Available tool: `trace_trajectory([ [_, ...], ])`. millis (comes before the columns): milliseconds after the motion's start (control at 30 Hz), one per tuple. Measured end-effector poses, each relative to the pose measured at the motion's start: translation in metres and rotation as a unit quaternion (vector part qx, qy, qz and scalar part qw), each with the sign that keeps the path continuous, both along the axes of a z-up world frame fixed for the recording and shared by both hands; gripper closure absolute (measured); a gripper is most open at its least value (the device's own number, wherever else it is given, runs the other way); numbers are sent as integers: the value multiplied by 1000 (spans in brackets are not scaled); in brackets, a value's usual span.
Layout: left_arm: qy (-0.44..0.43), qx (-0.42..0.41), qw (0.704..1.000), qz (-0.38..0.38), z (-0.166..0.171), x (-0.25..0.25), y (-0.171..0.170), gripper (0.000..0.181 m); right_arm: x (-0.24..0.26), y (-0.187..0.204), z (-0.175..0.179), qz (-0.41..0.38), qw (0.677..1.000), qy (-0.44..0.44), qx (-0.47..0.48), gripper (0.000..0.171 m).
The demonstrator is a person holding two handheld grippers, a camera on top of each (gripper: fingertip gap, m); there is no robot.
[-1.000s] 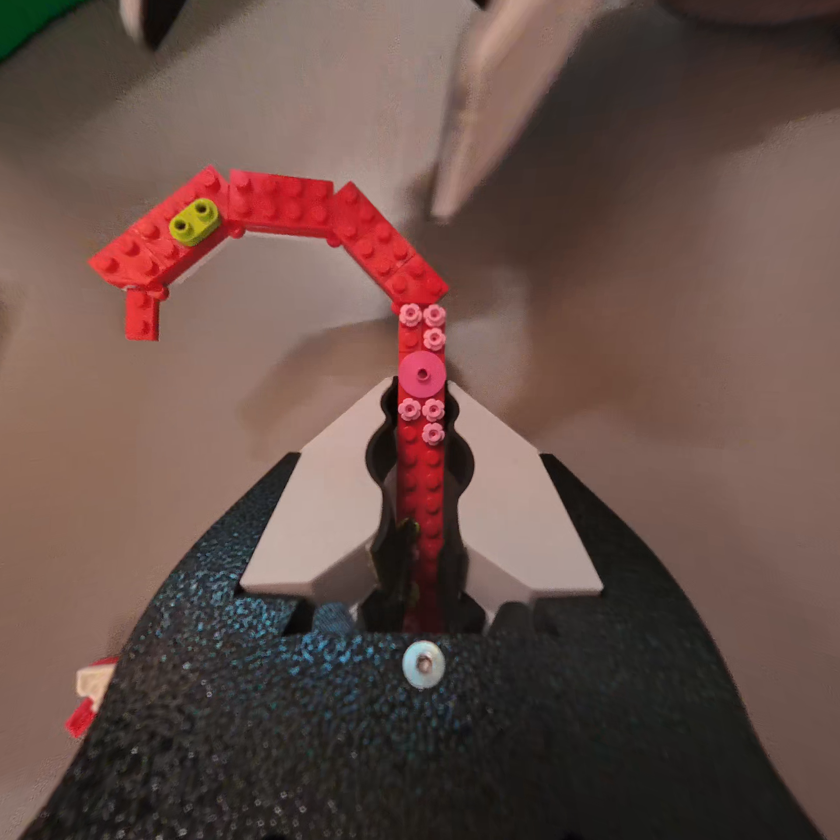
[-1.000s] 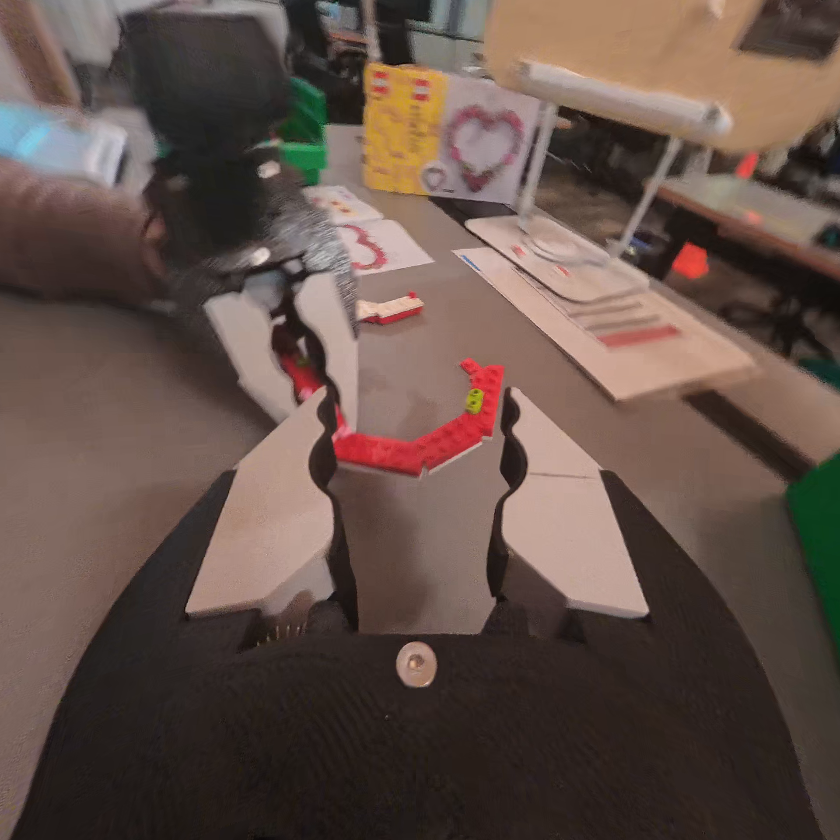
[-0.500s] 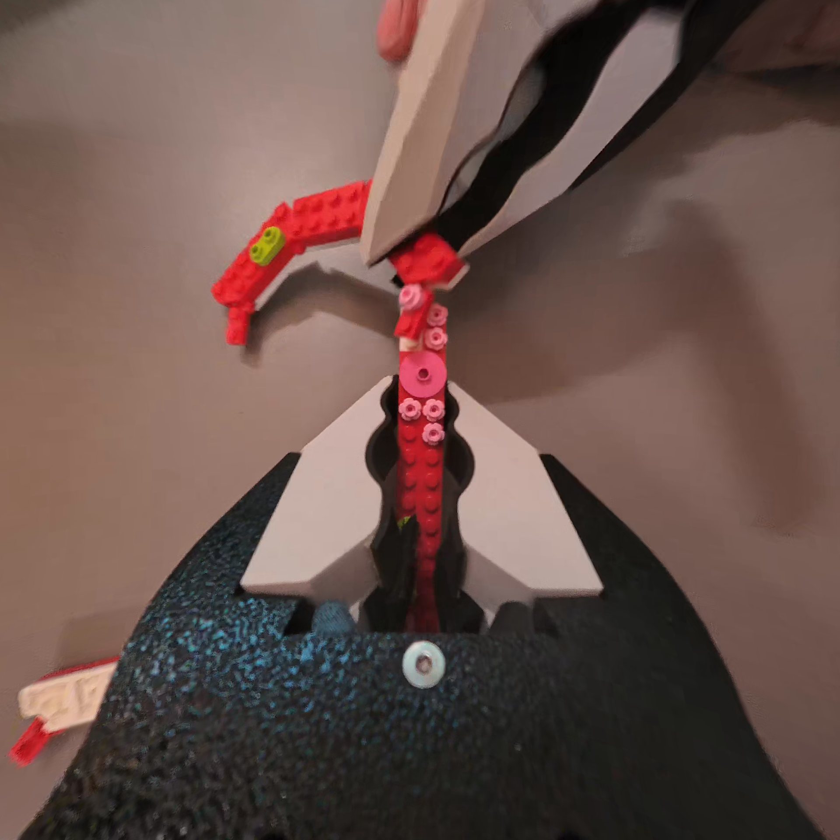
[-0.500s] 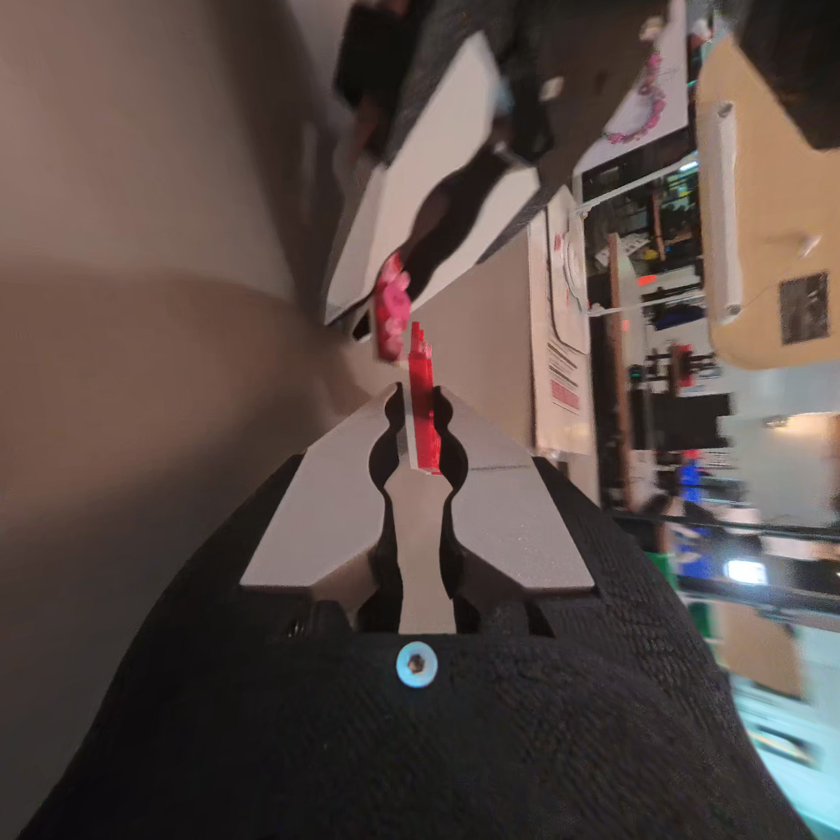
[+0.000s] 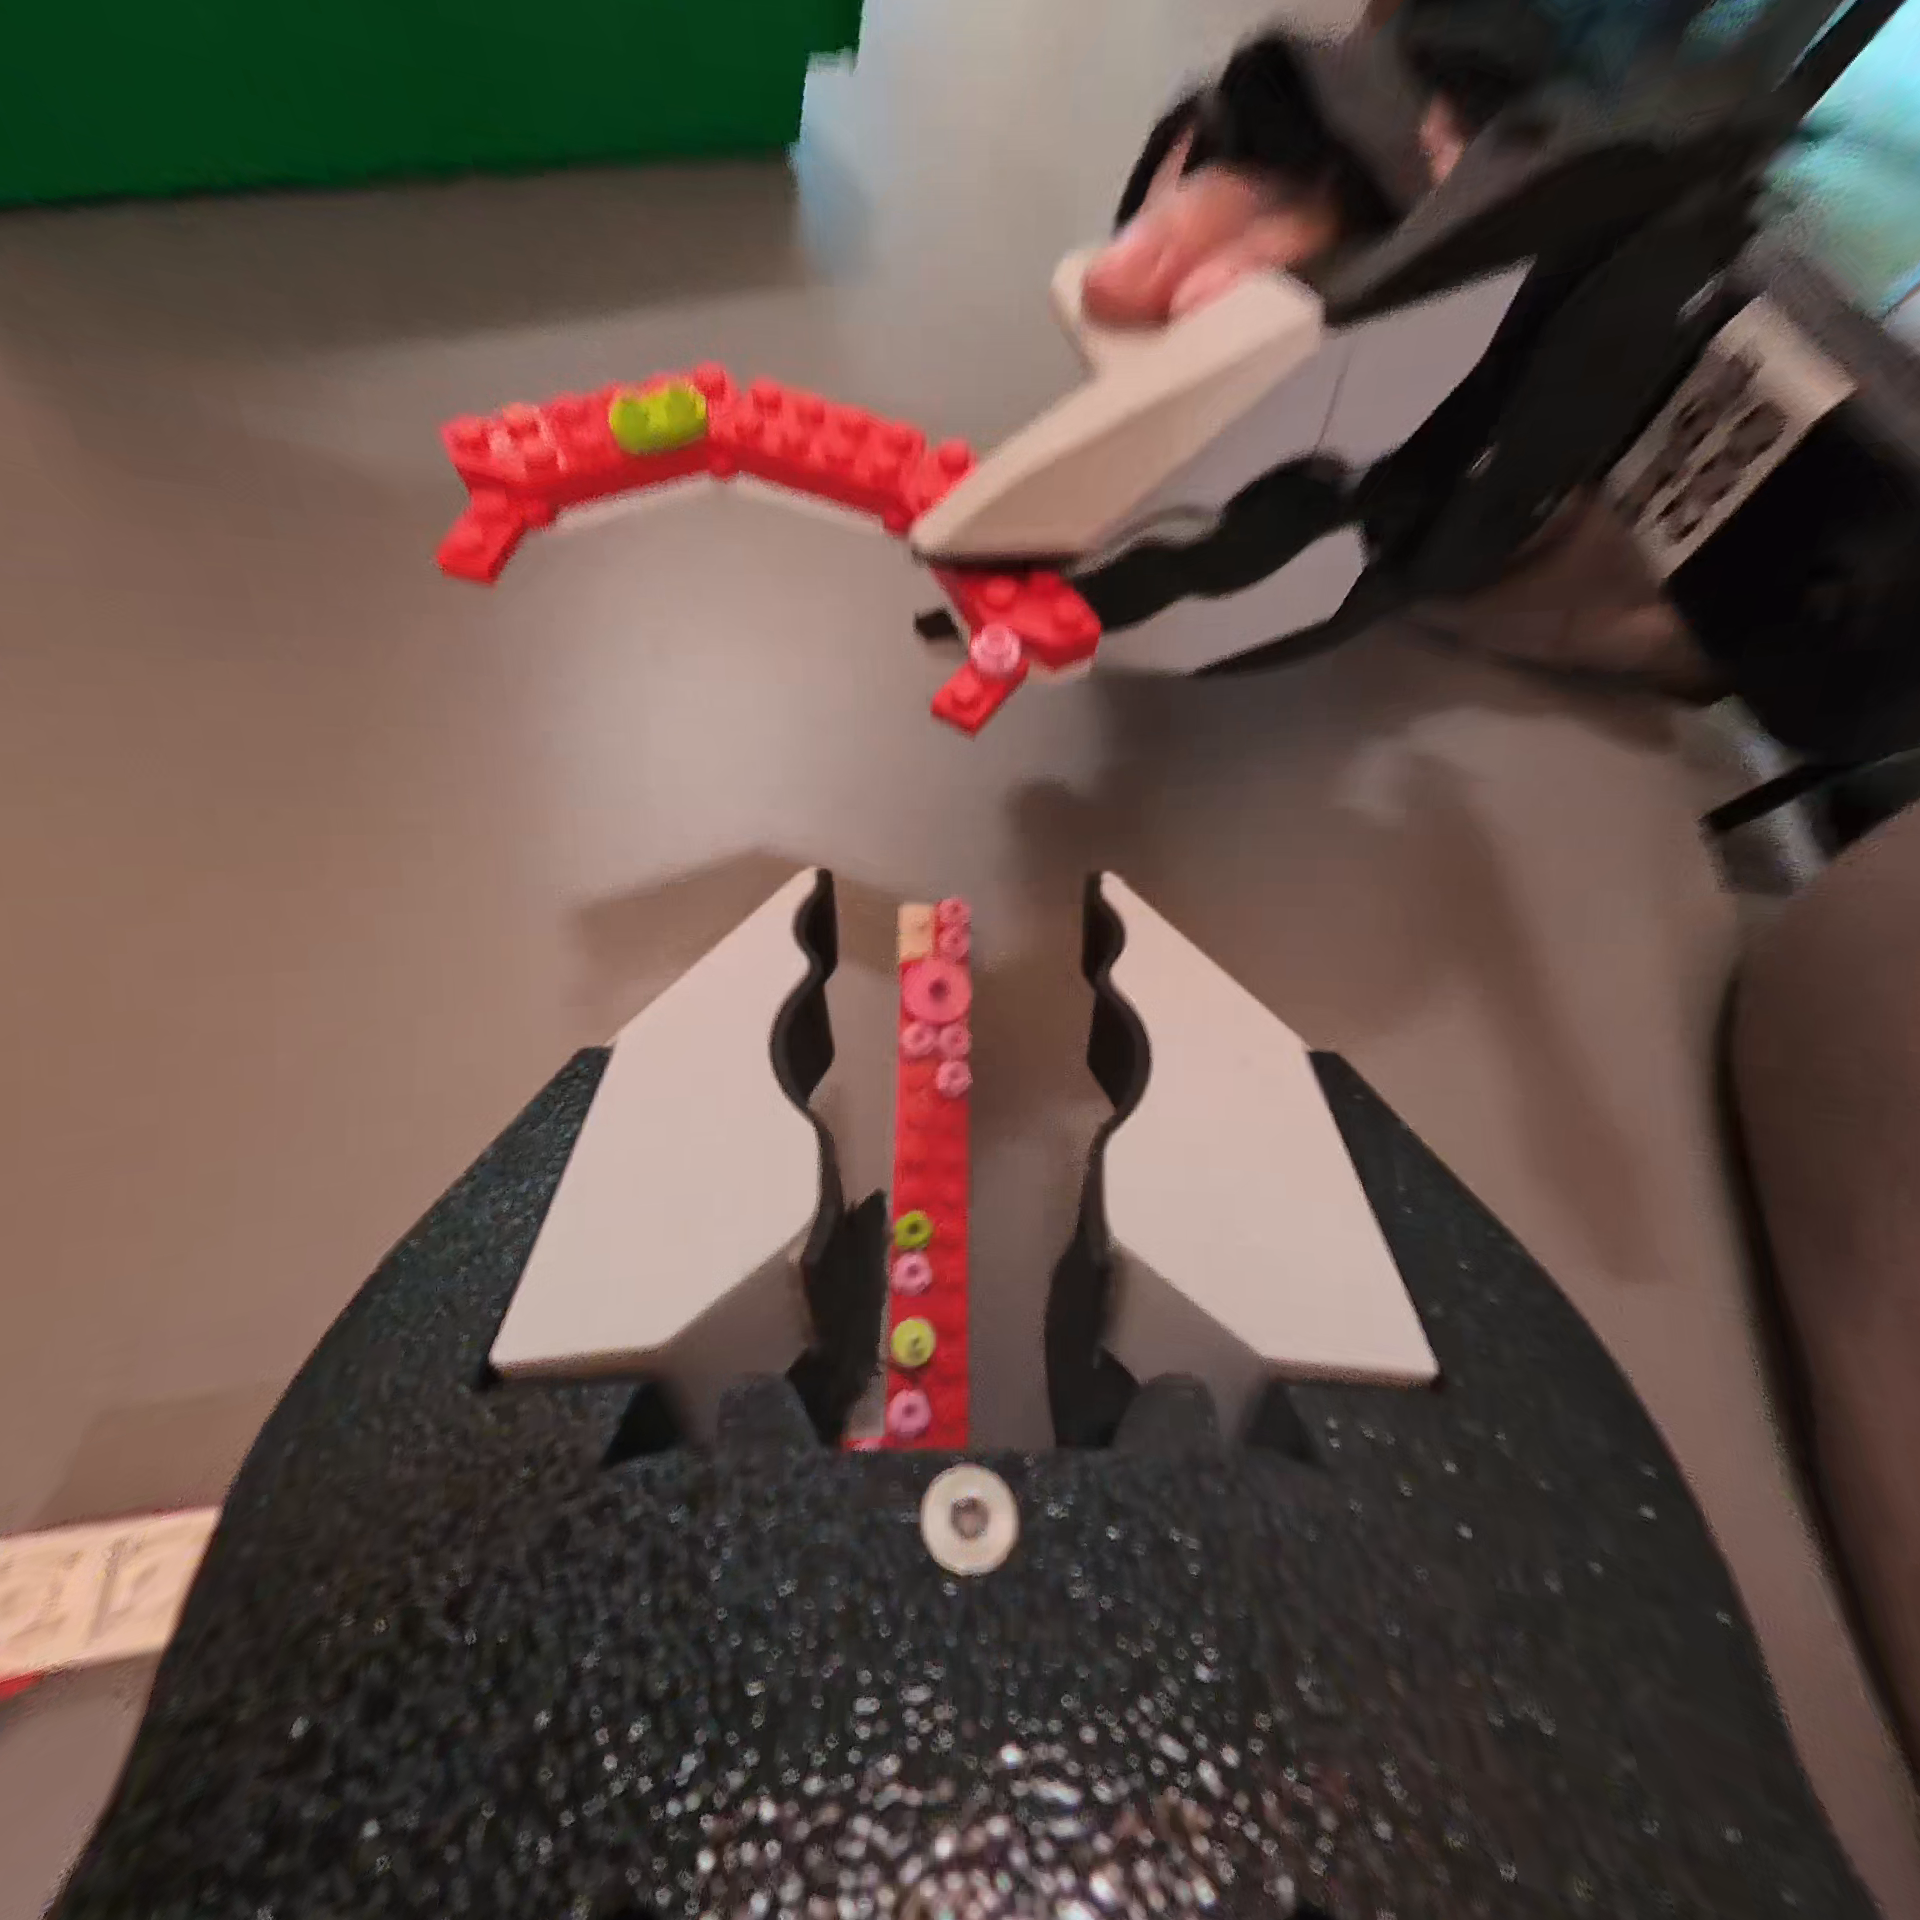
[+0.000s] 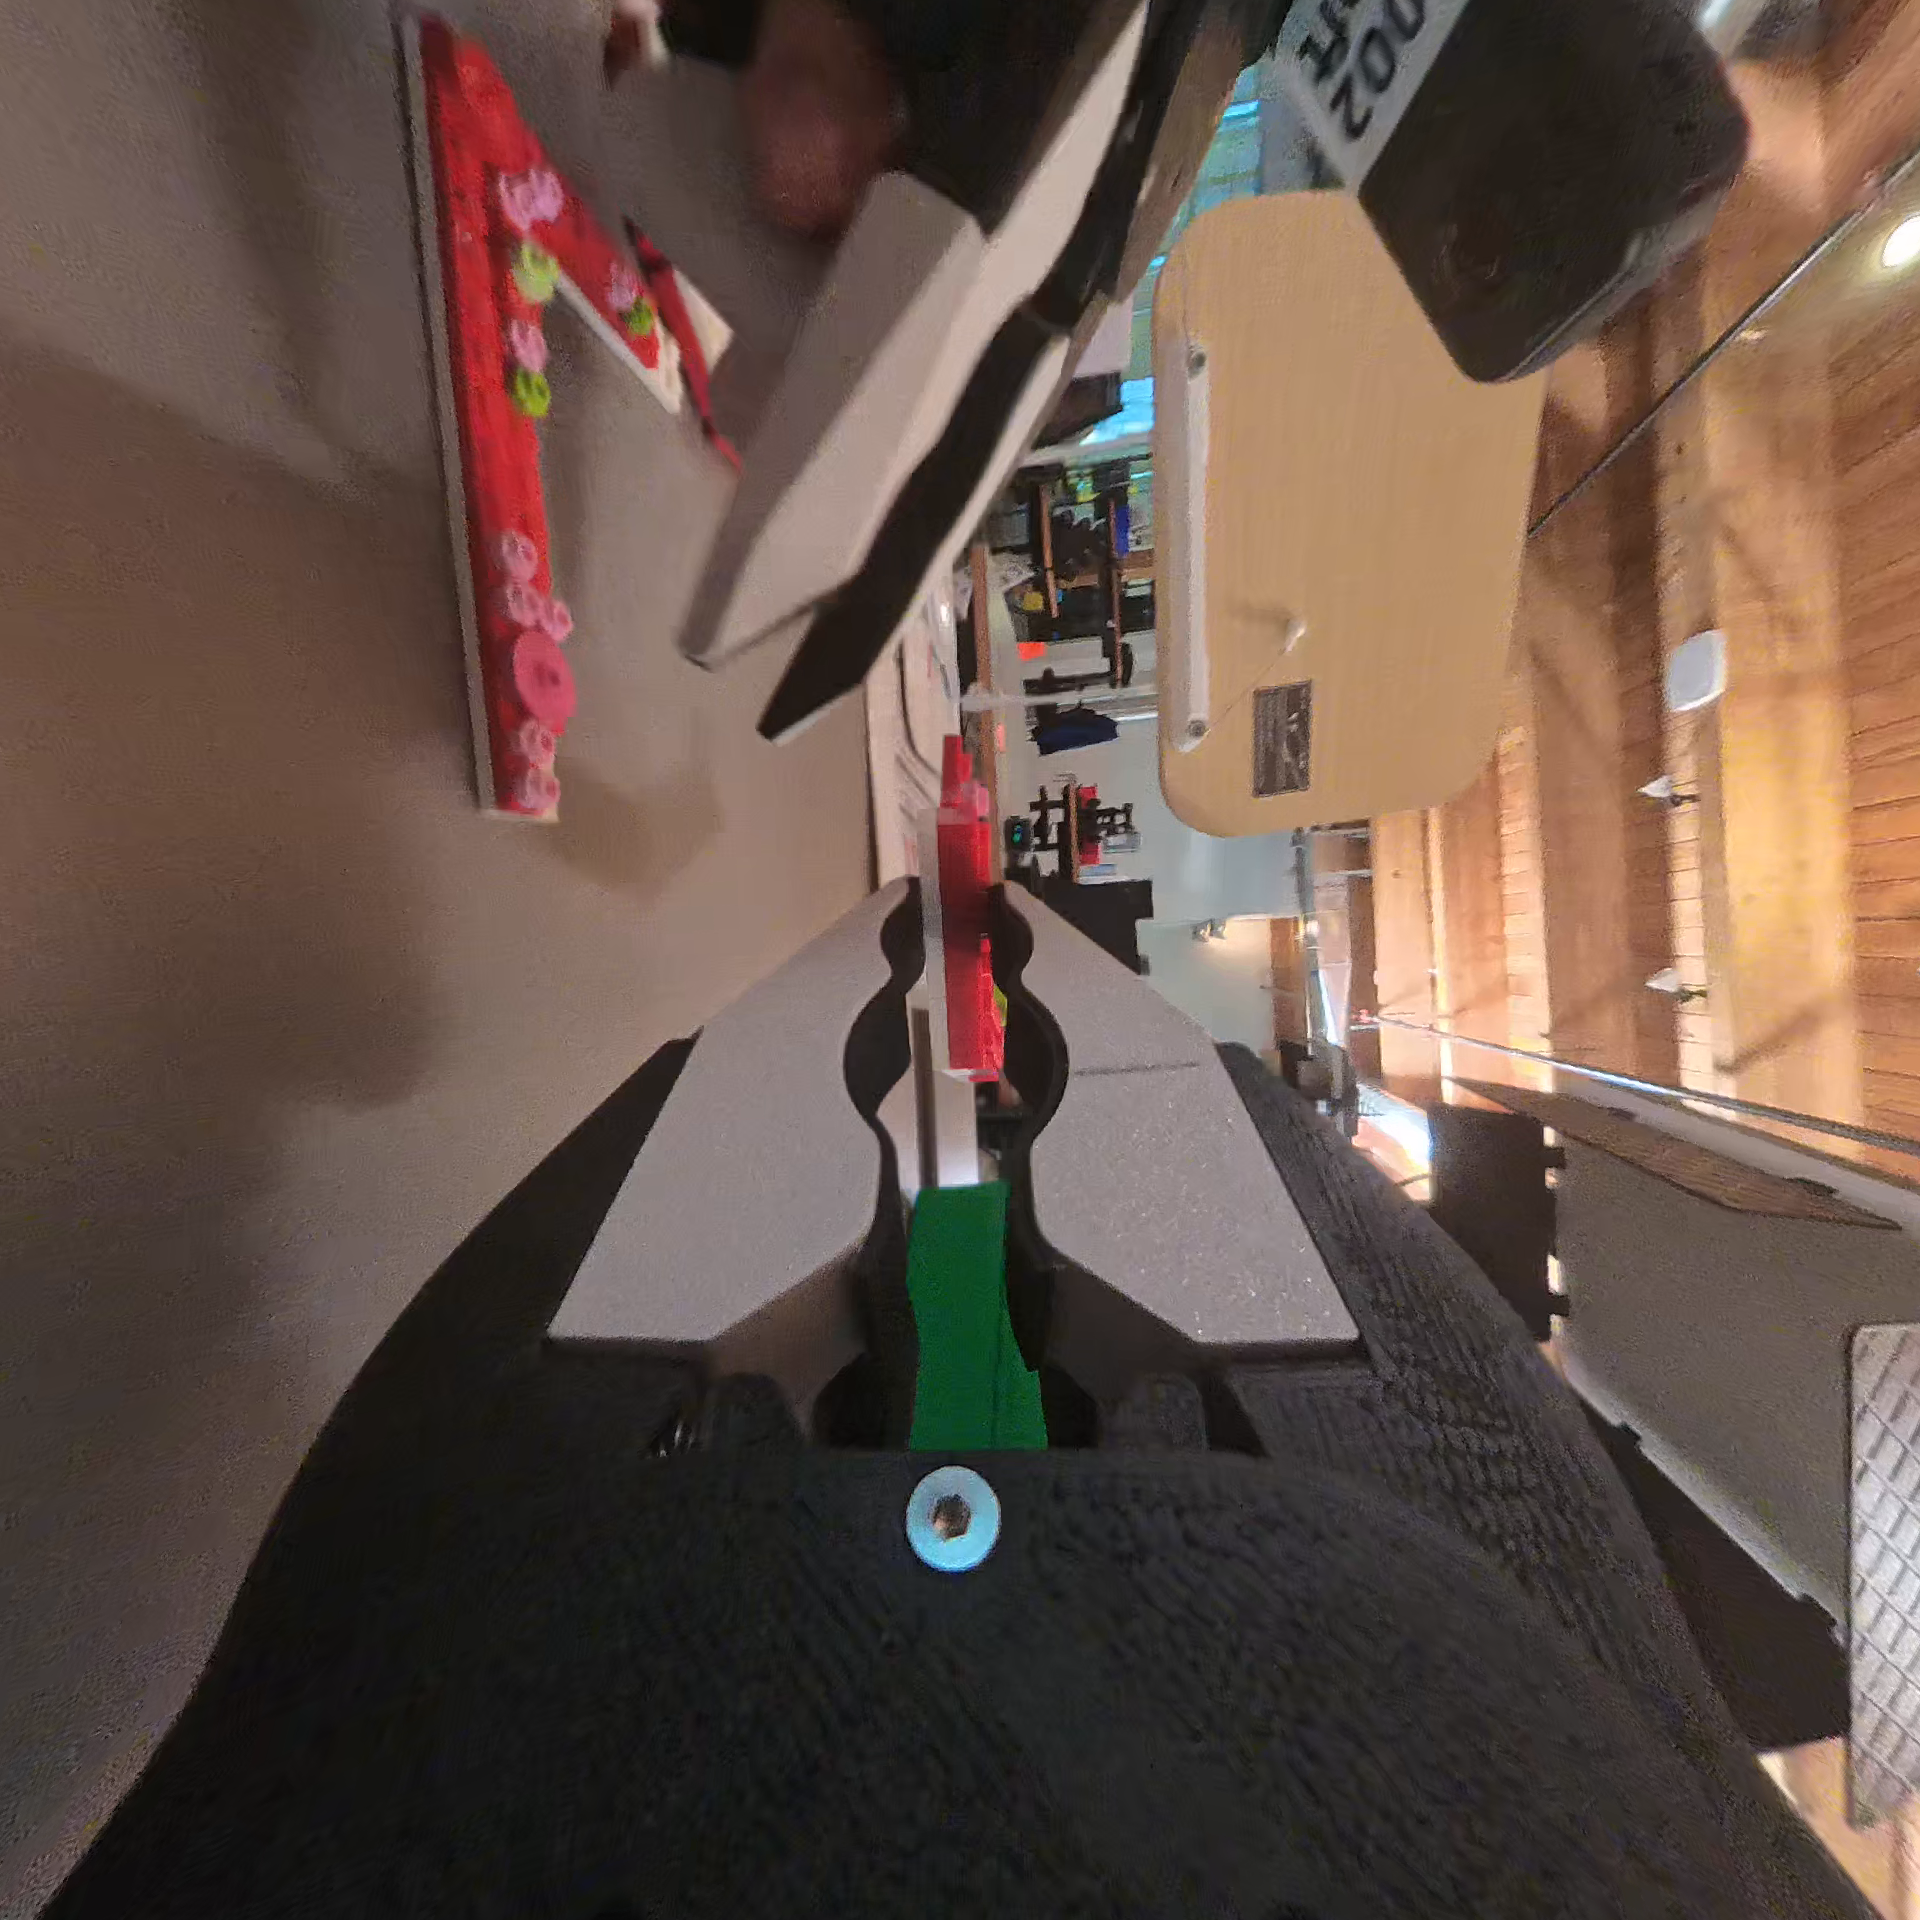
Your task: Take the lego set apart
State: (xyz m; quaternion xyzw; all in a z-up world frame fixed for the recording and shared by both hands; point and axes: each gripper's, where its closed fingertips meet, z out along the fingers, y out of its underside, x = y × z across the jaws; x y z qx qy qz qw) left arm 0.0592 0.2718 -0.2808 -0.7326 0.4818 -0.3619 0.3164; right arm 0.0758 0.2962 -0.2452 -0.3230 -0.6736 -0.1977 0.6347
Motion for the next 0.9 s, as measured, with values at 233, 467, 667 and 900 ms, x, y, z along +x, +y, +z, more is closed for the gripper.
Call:
trace_trajectory([
  [233, -138, 23, 990, -33, 41, 7, -9, 161, -10, -19, 3, 50, 999, 6, 7, 161],
  [467, -89, 107, 987, -81, 34, 4, -19, 176, -14, -25, -6, 59, 997, -37, 28, 161],
  [667, 0, 141, 987, -84, 15, 4, -18, 171, -17, -27, -20, 55, 990, -106, 75, 161],
  [900, 38, 162, 982, -88, 6, 3, -17, 177, -19, -26, -27, 44, 983, -147, 98, 161],
])
